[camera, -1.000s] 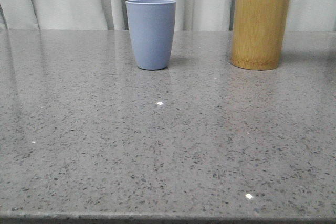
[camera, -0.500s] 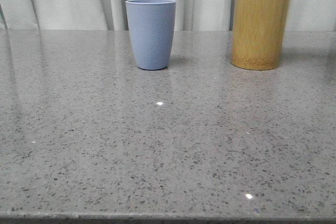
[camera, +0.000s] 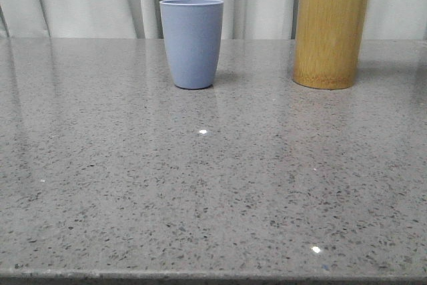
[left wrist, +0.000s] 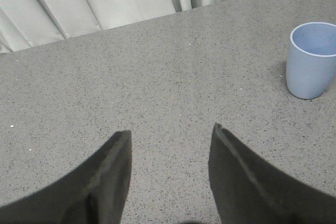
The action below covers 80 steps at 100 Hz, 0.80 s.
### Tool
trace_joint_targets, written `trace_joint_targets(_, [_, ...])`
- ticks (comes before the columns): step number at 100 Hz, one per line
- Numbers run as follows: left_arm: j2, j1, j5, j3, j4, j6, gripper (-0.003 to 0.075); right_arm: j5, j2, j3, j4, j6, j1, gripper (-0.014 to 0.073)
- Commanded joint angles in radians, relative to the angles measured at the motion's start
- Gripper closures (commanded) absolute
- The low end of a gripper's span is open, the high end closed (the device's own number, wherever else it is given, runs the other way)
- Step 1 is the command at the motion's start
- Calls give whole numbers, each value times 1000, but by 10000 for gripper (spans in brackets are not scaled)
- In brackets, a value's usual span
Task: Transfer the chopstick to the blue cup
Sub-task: 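Grasp the pink straw with the right gripper and lift it out, then carry the pink straw with the right gripper over the blue cup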
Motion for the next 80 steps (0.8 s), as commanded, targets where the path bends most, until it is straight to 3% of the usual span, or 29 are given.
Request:
trace_joint_targets(1, [-2,-5,-76,-25,19,-9,386,-81,-42,-41,5,-10,1,564])
trace_joint_targets(20, [-2,-5,-75,-25,19,-9,386,-81,-44,-42,5,-10,1,664])
trace_joint_targets(80, [-2,-5,-73,-25,19,-9,386,-16,-163,-106,5,-20,1,664])
